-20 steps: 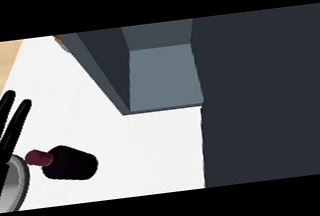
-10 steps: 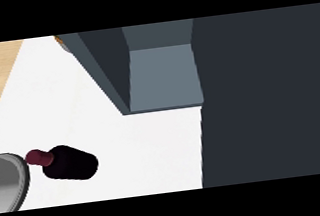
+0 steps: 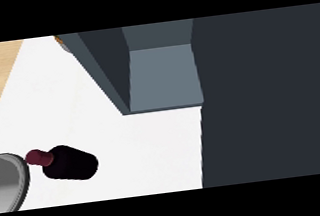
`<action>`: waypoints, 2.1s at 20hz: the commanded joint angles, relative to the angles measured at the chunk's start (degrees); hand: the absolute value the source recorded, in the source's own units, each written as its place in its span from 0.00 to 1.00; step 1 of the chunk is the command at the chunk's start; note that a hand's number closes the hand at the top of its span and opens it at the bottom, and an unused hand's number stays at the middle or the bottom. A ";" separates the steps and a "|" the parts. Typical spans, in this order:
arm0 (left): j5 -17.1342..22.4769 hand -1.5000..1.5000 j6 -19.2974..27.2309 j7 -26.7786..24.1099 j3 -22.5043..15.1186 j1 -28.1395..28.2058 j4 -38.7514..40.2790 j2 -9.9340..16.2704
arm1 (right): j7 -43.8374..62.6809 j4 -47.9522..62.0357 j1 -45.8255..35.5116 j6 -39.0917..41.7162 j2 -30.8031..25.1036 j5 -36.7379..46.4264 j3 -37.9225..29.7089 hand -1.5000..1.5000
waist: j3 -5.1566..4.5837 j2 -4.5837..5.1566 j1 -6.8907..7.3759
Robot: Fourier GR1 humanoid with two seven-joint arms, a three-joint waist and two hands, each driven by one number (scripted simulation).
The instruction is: Pick up the wine, place it into the cabinet and close the cabinet
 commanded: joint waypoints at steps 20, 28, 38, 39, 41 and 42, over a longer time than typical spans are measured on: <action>5.84 0.00 -17.53 -9.70 3.28 8.44 16.54 -4.54 | 8.63 -8.95 -1.92 -1.06 -0.35 -2.63 -0.96 0.00 | 0.01 0.12 -0.26; 3.48 0.00 -23.10 -16.23 3.80 8.73 26.23 -5.20 | 8.42 -10.92 -0.43 -0.64 0.74 -2.29 -1.26 0.00 | 0.01 0.11 -0.43; -1.76 0.00 -29.68 -28.25 4.70 9.47 39.38 -5.48 | 11.75 -10.11 -4.78 -0.54 -0.41 -6.15 -5.04 0.00 | 0.00 0.14 -0.37; -2.26 0.00 -29.56 -28.15 3.37 11.10 37.23 -6.96 | 7.98 -9.91 -0.28 1.17 1.14 -3.13 -2.06 0.00 | 0.02 0.11 -0.31; -1.41 0.00 -31.08 -28.95 4.86 8.88 41.33 -4.24 | 7.57 -10.06 -0.14 0.67 1.83 -2.13 -1.63 0.00 | 0.02 0.12 -0.37; -1.41 0.00 -32.27 -30.12 4.94 9.11 43.65 -4.46 | 13.21 -12.11 -3.68 -2.66 2.19 0.01 0.80 0.00 | -0.02 0.11 -0.34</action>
